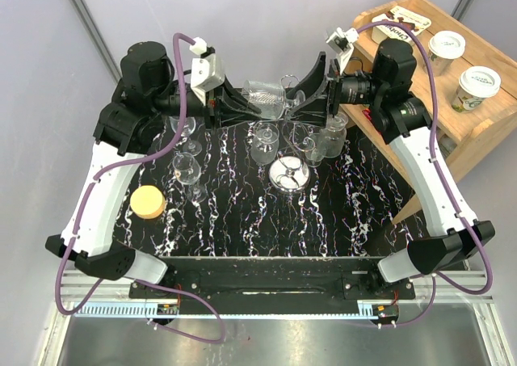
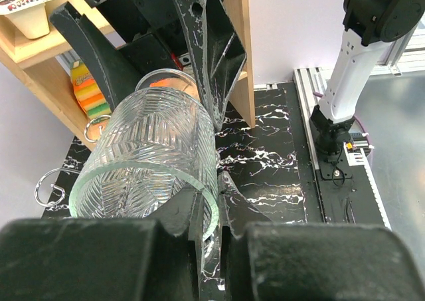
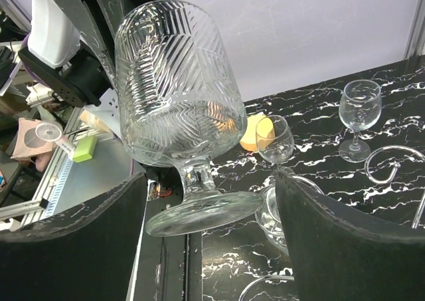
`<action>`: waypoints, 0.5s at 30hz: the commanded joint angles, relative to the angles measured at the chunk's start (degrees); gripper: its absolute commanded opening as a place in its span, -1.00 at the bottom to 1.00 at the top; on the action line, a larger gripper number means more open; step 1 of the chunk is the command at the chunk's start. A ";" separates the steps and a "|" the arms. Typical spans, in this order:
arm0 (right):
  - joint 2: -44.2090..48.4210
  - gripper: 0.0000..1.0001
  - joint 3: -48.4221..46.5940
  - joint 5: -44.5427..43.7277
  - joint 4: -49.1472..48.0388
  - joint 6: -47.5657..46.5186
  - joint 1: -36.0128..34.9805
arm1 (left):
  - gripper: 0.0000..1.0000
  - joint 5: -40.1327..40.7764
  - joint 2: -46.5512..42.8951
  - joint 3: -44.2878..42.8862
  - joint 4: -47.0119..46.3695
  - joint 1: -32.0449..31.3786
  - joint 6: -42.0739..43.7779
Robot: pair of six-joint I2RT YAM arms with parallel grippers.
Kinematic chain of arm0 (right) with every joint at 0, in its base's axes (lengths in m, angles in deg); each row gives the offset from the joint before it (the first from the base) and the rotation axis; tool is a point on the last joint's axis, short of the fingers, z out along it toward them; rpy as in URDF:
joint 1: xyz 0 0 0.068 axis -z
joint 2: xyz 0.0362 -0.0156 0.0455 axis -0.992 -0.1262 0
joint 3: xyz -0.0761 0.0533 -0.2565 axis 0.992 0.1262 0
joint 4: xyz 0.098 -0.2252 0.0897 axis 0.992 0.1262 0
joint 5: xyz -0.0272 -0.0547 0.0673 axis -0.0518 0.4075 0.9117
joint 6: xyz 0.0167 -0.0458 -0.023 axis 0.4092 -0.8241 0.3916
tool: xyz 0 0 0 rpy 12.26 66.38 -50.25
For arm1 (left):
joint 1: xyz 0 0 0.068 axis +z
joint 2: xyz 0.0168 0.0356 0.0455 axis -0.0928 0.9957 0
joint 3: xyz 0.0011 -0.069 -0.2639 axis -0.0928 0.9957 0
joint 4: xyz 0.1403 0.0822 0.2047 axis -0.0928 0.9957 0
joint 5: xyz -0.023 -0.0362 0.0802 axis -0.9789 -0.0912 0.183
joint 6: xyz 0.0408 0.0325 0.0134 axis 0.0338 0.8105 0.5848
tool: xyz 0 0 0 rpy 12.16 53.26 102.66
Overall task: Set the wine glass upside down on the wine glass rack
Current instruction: Turn the wine glass upside down at the wine rack.
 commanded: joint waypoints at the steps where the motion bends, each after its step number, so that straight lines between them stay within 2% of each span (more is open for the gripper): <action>1: 2.07 0.64 -0.57 1.47 -1.49 -0.57 1.11 | -1.00 -2.49 -0.96 -0.41 -5.07 -0.05 1.46; 8: 2.07 0.46 0.74 1.47 -0.61 -1.63 1.47 | -1.00 -2.22 -1.05 0.30 -4.36 0.13 2.69; 15: 2.60 0.09 1.27 2.53 -0.61 -1.89 2.87 | -1.00 -1.78 -0.96 0.21 -4.28 0.22 2.95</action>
